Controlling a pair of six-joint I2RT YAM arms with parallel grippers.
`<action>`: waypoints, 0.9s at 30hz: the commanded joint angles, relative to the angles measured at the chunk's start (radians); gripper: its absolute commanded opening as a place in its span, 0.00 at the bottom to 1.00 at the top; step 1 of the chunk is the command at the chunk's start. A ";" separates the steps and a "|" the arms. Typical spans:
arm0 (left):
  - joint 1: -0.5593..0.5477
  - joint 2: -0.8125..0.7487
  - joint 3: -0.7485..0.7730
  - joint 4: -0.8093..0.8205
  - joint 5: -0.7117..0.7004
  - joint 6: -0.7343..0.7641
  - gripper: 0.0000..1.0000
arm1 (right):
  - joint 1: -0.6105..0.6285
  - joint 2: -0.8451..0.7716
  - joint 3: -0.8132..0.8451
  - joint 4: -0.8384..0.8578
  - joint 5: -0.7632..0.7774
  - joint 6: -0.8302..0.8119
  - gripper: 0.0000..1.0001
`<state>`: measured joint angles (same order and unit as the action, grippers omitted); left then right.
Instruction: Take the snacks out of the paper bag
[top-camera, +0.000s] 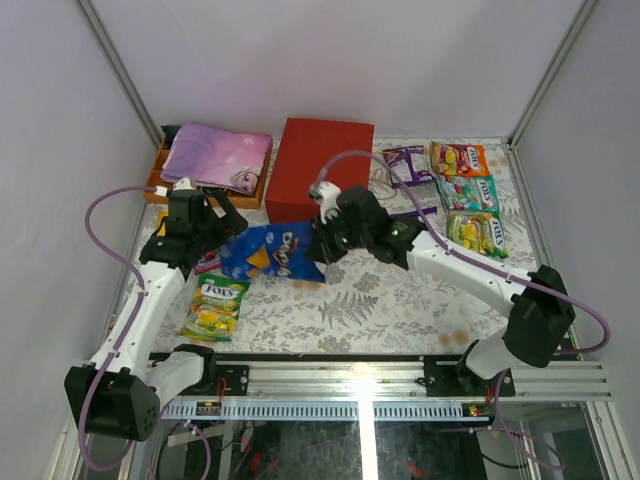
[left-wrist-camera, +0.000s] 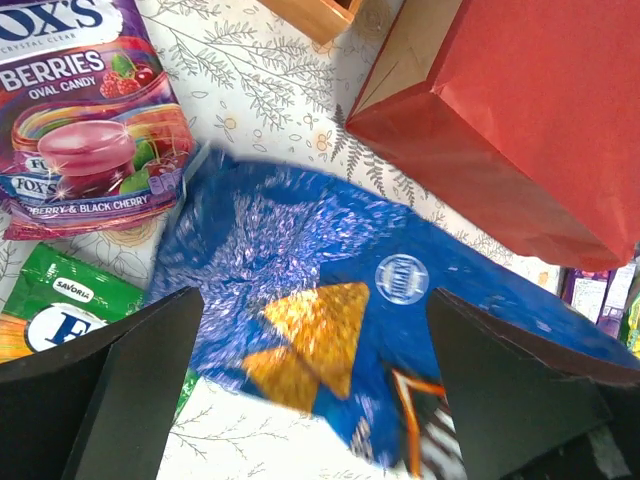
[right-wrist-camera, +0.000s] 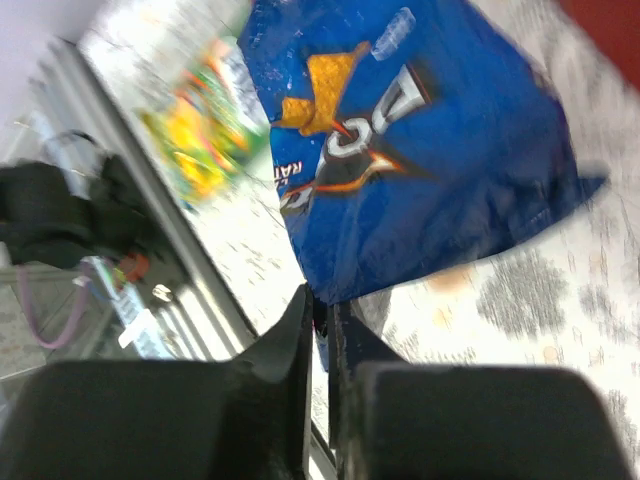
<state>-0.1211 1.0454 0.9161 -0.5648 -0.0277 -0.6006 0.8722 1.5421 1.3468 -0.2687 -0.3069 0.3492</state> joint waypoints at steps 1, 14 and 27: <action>0.007 0.029 -0.019 0.019 0.082 0.026 0.93 | -0.110 -0.057 -0.327 0.152 0.033 0.024 0.14; -0.243 0.097 -0.025 0.075 -0.001 -0.046 0.89 | -0.156 -0.254 -0.302 0.017 0.235 -0.023 0.78; -0.319 0.295 -0.142 0.336 0.052 -0.105 0.77 | -0.135 0.128 -0.434 0.515 -0.045 0.178 0.00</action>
<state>-0.4397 1.2972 0.7940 -0.3340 0.0605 -0.6952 0.7547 1.5852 1.0031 0.0673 -0.2493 0.4416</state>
